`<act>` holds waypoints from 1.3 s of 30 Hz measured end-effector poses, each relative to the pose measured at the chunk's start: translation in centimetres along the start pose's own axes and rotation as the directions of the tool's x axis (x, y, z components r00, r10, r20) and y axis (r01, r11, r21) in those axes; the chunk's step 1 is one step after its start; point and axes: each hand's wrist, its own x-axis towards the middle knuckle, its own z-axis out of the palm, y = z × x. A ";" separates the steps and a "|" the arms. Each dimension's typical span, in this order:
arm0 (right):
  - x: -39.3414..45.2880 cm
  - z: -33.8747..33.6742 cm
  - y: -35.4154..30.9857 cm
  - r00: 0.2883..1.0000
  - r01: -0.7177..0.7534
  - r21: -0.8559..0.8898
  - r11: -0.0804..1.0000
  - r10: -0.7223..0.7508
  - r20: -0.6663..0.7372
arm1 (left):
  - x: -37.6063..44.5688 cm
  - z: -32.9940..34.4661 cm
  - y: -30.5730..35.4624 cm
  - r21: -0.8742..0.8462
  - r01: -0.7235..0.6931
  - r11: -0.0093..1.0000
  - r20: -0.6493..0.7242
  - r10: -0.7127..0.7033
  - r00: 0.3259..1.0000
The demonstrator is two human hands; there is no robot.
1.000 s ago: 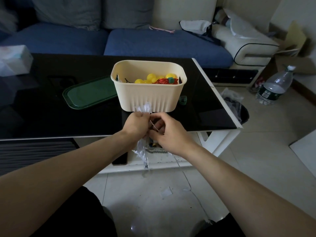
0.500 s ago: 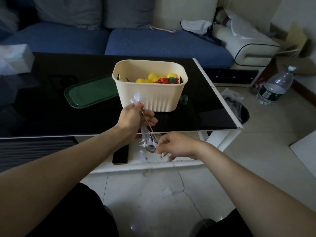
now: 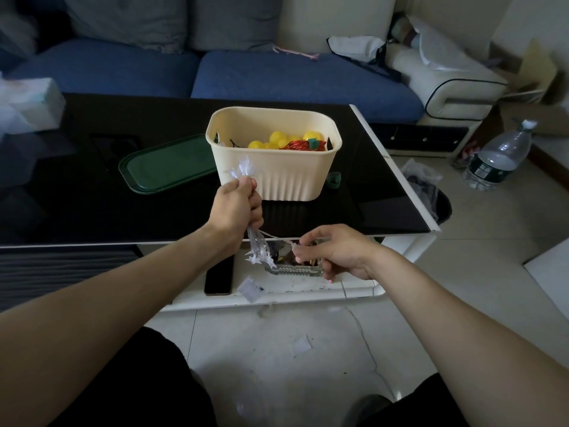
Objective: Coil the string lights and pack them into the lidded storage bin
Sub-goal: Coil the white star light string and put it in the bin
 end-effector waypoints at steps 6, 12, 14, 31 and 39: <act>0.7 -2.6 1.5 0.999 -0.036 0.000 0.999 0.035 0.039 | 0.5 -1.1 0.2 0.019 -0.070 0.997 -0.123 0.071 0.990; 0.9 -3.6 2.7 0.999 -0.032 -0.110 0.993 0.028 -0.041 | 0.8 -1.3 0.0 -0.007 -0.072 0.997 -0.167 0.069 0.983; 1.0 -3.4 2.6 0.999 -0.004 -0.167 0.986 -0.004 -0.048 | 0.8 -1.2 -0.1 -0.022 -0.067 0.997 -0.154 0.063 0.986; 1.1 2.1 -0.2 0.965 0.249 -0.348 0.904 -0.262 0.009 | -0.3 1.7 -1.3 0.067 0.113 0.991 -0.076 -0.108 0.991; 0.6 3.2 -0.5 0.940 0.298 -0.366 0.881 -0.339 -0.050 | -0.6 2.5 -1.8 0.142 0.199 0.970 -0.109 -0.185 0.977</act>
